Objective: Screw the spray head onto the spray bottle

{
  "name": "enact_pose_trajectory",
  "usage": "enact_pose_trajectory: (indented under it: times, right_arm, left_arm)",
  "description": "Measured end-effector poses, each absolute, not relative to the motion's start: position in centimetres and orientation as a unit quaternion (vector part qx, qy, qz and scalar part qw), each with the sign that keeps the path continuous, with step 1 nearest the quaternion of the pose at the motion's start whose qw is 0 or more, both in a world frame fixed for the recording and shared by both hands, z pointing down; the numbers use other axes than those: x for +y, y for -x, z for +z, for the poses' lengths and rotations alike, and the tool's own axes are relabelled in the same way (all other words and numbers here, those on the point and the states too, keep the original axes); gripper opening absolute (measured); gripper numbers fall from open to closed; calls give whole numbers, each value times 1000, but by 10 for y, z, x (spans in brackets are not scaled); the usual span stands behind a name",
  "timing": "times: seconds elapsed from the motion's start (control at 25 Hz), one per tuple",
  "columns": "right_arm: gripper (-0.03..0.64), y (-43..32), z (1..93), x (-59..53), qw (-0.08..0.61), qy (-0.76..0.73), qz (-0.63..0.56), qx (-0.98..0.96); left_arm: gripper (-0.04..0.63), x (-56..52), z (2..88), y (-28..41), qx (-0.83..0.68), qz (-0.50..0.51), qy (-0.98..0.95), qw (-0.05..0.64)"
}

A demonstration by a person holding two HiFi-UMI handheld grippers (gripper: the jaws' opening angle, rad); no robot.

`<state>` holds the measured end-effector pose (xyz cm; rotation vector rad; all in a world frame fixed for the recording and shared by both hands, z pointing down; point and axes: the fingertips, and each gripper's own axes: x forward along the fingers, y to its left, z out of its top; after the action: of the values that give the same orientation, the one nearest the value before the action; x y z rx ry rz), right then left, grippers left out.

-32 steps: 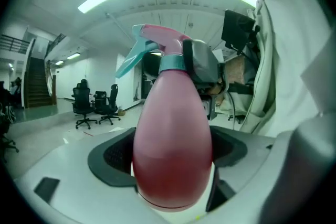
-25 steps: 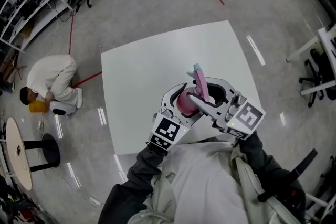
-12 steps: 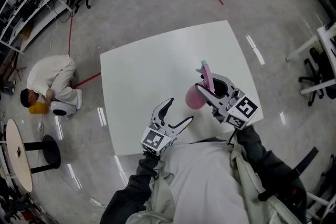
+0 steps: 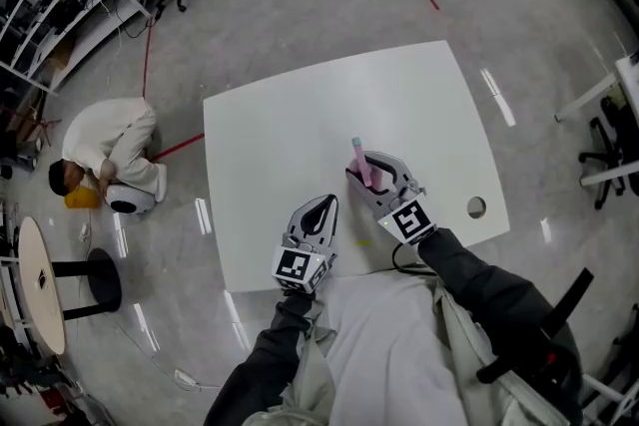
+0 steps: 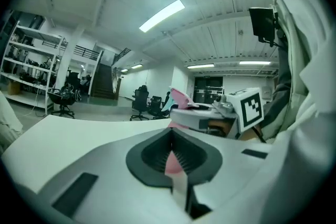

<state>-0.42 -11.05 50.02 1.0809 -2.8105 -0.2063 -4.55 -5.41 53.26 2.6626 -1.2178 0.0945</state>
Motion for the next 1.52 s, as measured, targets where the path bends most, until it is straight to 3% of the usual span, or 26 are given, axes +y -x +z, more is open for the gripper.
enact_pose_trajectory:
  times: [0.12,0.24,0.32,0.64,0.68,0.76,0.84,0.88,1.52]
  right_arm:
    - [133,4,511,-108,43,-363,-64,-929]
    - [251,0,509,-107,7,-361,-39,-932]
    - [281,-8,509,-102,6,-361,-35,-932]
    - [279,-76,545,-85,79,-434,25,-897]
    - [273,-81,550,-83,85,-439,34,-894]
    - [197,-86,555,-76,97,-444,41,-890]
    - [13,-83,555,-69,112,-442,26,-890]
    - [-4,-80,553,-66,118,-440,15,-890]
    - [-6,-65,562,-60,140,-428,22,-893]
  left_arm:
    - [8,-59,536,46,-414,31,-902,114]
    - [8,-60,539,46,-412,31,-903,120]
    - [8,-60,540,46,-410,30,-903,123]
    - [8,-55,555,49,-408,37,-899,153]
    - [8,-54,557,48,-407,37,-899,158]
    - [8,-52,562,46,-406,39,-898,167]
    - [8,-50,565,44,-404,42,-898,171]
    - [8,-49,566,44,-402,43,-898,172]
    - [8,-40,572,35,-382,51,-905,181]
